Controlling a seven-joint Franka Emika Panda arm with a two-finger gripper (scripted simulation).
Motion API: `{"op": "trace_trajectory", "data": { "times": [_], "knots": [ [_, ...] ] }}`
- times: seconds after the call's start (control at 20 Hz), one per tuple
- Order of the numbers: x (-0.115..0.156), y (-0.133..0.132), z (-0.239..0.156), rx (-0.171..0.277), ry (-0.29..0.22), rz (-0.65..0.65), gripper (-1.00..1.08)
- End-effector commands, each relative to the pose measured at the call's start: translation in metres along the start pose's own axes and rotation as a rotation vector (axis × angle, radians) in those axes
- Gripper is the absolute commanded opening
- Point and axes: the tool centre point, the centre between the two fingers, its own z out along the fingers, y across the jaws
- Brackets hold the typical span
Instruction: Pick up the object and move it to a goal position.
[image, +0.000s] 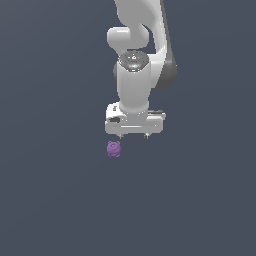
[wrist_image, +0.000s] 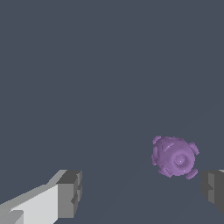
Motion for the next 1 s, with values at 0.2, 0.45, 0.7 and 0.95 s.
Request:
{"op": "trace_trajectory", "data": {
  "times": [0.2, 0.45, 0.7, 0.95],
  "knots": [
    [-0.003, 0.012, 0.013, -0.003, -0.004, 0.011, 1.0],
    [-0.011, 0.04, 0.042, -0.014, -0.012, 0.035, 1.0],
    [-0.024, 0.074, 0.076, -0.028, -0.022, 0.064, 1.0],
    [-0.033, 0.092, 0.093, -0.035, -0.028, 0.079, 1.0]
  ]
}}
